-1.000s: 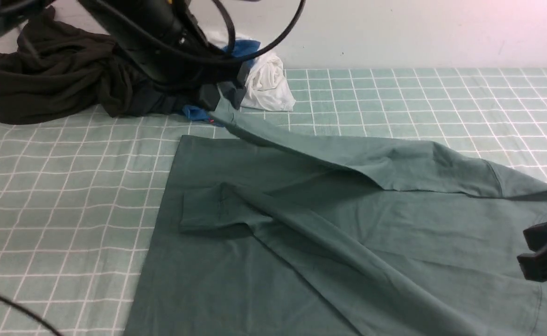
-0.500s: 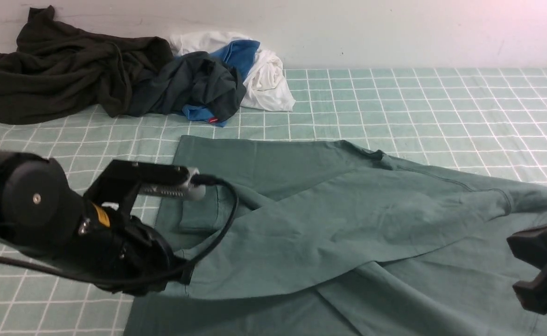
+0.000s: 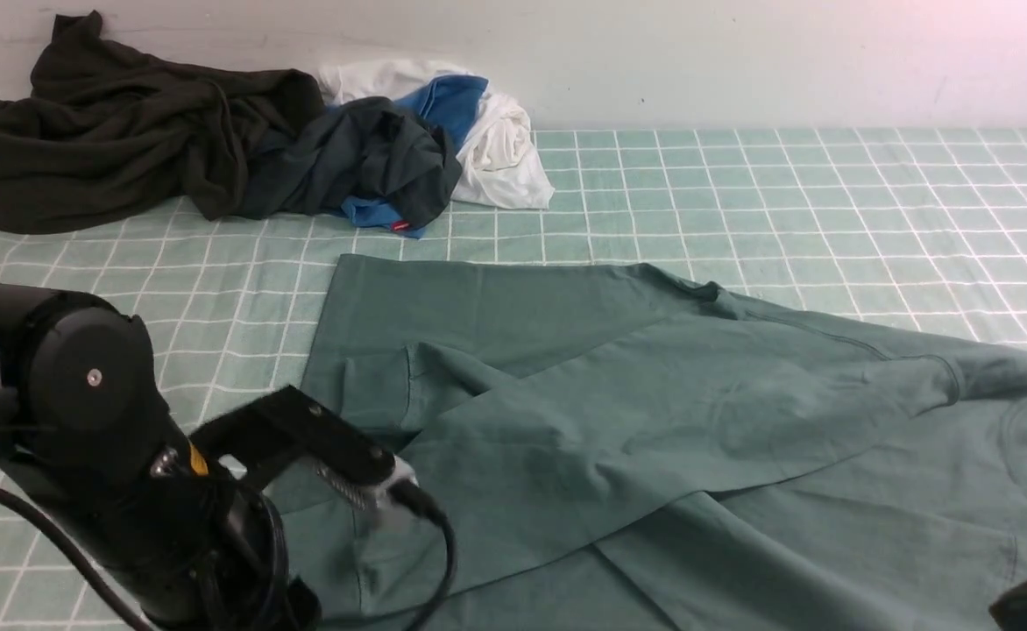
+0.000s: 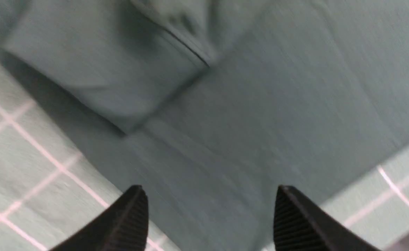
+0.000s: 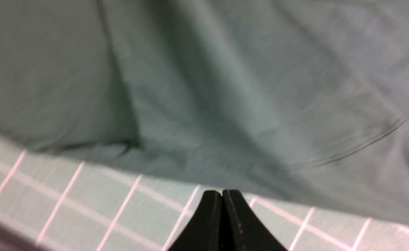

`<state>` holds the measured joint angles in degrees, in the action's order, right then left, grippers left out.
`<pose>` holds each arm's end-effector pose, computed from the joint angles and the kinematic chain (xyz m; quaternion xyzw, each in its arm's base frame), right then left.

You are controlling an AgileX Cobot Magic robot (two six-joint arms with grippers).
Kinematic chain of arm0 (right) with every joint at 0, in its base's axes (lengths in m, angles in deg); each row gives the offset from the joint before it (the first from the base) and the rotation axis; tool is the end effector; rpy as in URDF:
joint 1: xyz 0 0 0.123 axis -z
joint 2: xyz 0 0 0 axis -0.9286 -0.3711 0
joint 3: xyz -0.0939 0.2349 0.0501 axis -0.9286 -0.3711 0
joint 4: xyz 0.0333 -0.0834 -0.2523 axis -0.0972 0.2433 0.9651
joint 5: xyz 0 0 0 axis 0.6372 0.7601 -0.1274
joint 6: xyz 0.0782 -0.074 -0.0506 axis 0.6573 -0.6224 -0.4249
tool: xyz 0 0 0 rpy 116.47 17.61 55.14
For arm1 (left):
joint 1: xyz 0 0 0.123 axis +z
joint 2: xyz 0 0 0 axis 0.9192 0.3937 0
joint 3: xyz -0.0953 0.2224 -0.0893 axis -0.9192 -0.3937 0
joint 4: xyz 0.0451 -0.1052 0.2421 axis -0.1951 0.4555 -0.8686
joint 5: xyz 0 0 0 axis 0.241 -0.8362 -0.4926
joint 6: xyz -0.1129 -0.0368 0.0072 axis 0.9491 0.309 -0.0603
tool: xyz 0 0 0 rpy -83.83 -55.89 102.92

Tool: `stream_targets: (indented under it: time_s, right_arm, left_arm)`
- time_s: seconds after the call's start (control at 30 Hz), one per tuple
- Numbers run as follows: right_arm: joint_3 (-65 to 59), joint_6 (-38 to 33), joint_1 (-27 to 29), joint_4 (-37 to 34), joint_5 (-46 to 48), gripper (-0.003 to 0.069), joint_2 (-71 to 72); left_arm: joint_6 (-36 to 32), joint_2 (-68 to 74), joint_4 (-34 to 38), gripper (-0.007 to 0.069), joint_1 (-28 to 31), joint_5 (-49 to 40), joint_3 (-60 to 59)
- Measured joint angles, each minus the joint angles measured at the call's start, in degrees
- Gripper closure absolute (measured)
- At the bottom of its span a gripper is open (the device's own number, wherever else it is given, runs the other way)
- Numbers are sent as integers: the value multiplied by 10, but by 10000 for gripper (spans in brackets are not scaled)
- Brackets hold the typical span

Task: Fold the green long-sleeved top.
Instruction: Use both arms simultaneously to clamp the lower edge of the clothing fabric

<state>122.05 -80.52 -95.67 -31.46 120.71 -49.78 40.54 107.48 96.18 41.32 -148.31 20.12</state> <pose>0.1571 0.0867 0.2442 -0.2467 0.9561 0.0542 0.1483 0.2111 -0.1248 0.1609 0.3601 0.9275 -0.0948 0.0341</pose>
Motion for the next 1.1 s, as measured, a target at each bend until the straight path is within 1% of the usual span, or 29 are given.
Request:
stream_targets:
  time_s: [0.07,0.17,0.23,0.37,0.5,0.57,0.67,0.73,0.87,1.0,1.03,1.07,1.1]
  right_arm:
    - [0,-28,0,-33,6,673,1]
    - [0,-59,0,-57,5,673,1]
    - [0,-73,0,-66,-2,673,1]
    - [0,-81,0,-72,-13,673,1]
    - [0,-83,0,-72,-16,673,1]
    - [0,-84,0,-72,-17,673,1]
    - [0,-85,0,-73,-19,673,1]
    - [0,-85,0,-73,-19,673,1]
    - [0,-87,0,-74,-19,673,1]
    - [0,-87,0,-74,-19,673,1]
    - [0,-87,0,-74,-20,673,1]
    - [0,-88,0,-74,-20,673,1]
    - [0,-88,0,-74,-21,673,1]
  left_arm:
    - [-21,-3,-11,174,-49,-19,-15]
    - [-47,-4,-33,176,-105,-5,-49]
    - [-66,-4,-58,176,-148,33,-89]
    - [-73,-1,-100,176,-186,98,-138]
    - [-73,13,-124,176,-192,152,-163]
    - [-73,21,-124,176,-192,166,-167]
    - [-73,27,-131,183,-192,173,-167]
    - [-71,27,-132,202,-192,175,-166]
    - [-56,30,-137,292,-192,194,-163]
    - [-53,30,-139,398,-192,198,-162]
    - [-53,30,-139,403,-192,198,-162]
    - [-52,31,-140,445,-192,198,-162]
    - [-52,31,-140,449,-192,198,-162]
